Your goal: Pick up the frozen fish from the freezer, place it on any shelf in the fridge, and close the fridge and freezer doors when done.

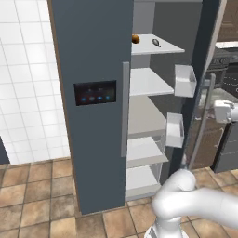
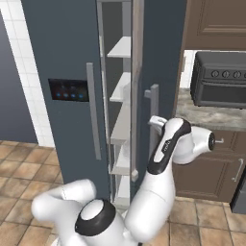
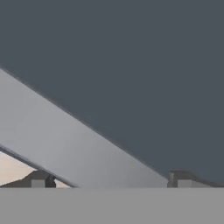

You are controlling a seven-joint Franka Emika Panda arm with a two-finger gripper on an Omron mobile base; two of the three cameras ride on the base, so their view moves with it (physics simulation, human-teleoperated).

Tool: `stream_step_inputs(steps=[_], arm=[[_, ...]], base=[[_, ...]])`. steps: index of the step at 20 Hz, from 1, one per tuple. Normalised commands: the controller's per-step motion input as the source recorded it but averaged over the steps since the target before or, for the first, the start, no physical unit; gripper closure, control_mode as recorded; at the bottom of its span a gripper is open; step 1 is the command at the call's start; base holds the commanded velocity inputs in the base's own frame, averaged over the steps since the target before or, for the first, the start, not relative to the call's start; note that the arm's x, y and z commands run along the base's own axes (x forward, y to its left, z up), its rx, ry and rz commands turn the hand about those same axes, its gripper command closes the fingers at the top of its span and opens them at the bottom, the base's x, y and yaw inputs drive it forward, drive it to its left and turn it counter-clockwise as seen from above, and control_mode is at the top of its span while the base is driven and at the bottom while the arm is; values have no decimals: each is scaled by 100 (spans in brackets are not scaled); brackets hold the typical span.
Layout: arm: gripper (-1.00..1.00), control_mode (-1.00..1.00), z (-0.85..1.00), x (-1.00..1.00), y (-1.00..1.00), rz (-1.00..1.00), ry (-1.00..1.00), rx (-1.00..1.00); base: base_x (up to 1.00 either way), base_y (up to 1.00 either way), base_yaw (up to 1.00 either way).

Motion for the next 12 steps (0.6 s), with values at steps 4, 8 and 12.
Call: stream_step_inputs(steps=[4, 8, 12], arm=[[-100, -100, 0, 54, 81, -9, 0, 6], [-100, -100, 0, 58, 71, -12, 0, 5], [-100, -100, 0, 63, 59, -15, 0, 3]], base=[[0, 0, 0], [0, 0, 0], [0, 0, 0]])
